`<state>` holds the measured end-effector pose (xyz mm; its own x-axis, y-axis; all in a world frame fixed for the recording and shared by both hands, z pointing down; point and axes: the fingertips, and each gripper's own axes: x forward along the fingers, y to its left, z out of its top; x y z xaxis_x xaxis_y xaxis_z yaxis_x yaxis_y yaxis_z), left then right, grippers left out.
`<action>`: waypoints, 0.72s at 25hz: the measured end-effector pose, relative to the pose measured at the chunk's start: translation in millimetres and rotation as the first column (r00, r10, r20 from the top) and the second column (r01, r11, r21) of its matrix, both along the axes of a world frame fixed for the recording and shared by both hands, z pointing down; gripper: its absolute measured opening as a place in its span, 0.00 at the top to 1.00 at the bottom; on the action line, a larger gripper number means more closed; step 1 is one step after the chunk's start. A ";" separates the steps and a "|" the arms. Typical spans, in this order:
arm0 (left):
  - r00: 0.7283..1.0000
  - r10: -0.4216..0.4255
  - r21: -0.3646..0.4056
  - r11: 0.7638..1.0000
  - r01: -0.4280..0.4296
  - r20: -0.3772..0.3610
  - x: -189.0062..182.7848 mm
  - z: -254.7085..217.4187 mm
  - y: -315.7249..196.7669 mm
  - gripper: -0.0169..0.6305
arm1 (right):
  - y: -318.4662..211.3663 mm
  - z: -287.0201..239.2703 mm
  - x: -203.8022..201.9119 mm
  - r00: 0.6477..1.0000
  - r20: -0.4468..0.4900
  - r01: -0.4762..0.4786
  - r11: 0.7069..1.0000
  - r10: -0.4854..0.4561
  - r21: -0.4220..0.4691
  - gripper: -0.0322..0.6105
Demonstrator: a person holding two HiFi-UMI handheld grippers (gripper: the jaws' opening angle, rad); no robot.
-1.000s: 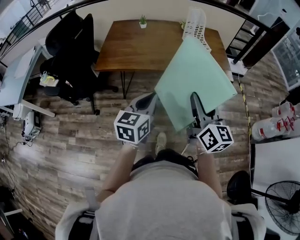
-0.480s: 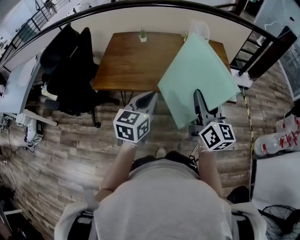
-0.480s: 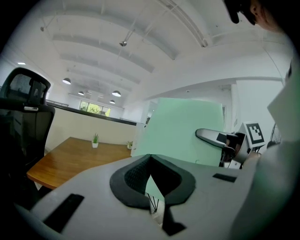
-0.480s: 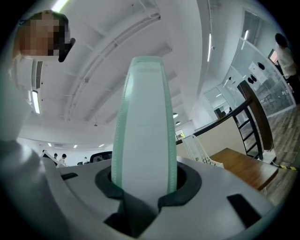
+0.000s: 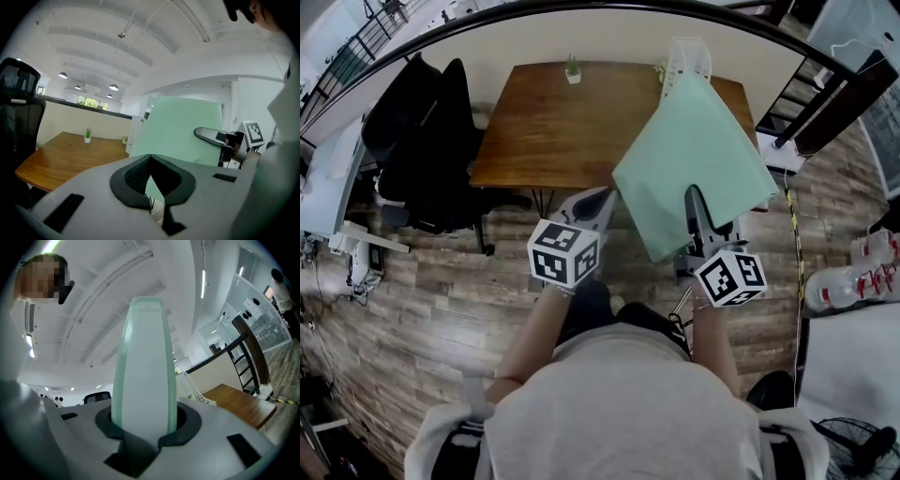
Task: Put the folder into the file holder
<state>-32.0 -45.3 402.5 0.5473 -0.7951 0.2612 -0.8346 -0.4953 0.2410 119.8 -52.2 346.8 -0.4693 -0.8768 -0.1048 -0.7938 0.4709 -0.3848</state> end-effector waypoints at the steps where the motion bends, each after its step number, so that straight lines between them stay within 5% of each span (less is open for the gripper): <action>1: 1.000 0.007 -0.007 1.000 -0.007 -0.003 2.9 2.2 -2.3 0.96 | -2.3 1.4 4.7 1.000 0.003 -0.009 1.000 0.009 -0.006 0.70; 18: 0.993 0.112 -0.014 0.994 -0.113 -0.037 40.9 3.6 -88.0 0.96 | -57.5 -13.6 63.5 0.987 0.018 -0.161 0.987 0.161 0.021 0.69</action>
<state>8.8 -133.2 406.2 0.6423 -0.7240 0.2516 -0.7645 -0.5812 0.2790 183.3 -109.7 333.2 -0.3202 -0.9381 -0.1320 -0.8537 0.3461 -0.3891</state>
